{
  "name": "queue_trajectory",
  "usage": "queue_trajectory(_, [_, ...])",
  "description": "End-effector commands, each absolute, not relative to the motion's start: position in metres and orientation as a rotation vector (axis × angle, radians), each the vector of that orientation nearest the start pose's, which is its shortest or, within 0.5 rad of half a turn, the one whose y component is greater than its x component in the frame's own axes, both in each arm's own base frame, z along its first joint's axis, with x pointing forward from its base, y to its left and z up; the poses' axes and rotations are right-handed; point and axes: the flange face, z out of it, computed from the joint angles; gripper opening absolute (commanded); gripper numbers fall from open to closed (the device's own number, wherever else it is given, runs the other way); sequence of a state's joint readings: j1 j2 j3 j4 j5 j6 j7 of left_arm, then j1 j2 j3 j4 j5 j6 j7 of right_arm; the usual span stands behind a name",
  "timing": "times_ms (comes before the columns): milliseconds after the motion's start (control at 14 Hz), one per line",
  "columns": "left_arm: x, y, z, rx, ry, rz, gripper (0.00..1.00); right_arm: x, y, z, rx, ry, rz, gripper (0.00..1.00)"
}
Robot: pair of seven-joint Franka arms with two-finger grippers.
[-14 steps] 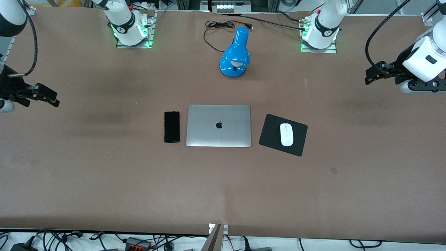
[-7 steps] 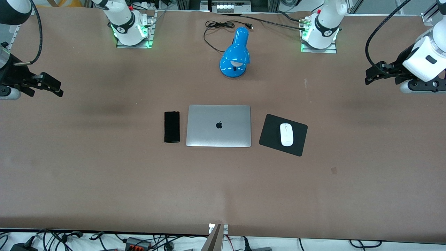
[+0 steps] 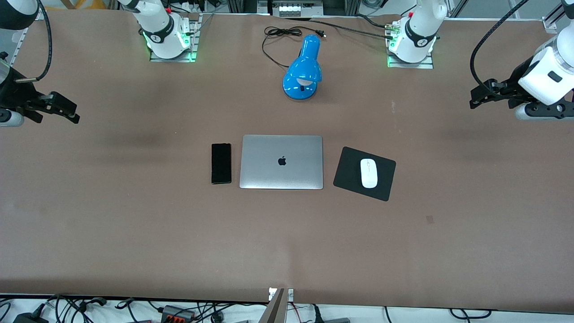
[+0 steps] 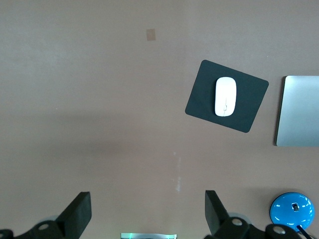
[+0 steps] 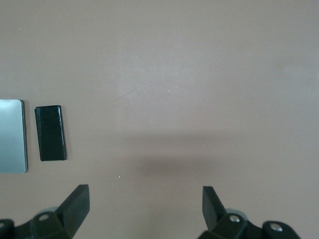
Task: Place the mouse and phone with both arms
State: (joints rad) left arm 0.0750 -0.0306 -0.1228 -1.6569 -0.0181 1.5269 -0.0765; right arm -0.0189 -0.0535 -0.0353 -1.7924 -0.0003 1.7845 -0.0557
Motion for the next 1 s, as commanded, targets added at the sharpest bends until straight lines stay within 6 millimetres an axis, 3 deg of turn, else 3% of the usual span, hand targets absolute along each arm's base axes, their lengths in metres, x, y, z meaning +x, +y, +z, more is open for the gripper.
queue_trajectory(0, [0.536, -0.028, 0.603, -3.164, -0.061, 0.152, 1.0, 0.543, -0.03, 0.573, -3.147, -0.05, -0.069, 1.0])
queue_trajectory(214, [0.537, -0.027, 0.605, -3.165, -0.063, 0.147, 1.0, 0.543, -0.042, 0.574, -3.141, -0.007, -0.077, 1.0])
queue_trajectory(357, [0.537, -0.026, 0.604, -3.164, -0.061, 0.149, 1.0, 0.544, -0.033, 0.575, -3.14, -0.032, -0.082, 1.0])
queue_trajectory(929, [0.537, -0.026, 0.605, -3.165, -0.075, 0.147, 1.0, 0.536, -0.035, 0.584, -3.145, -0.031, -0.089, 1.0])
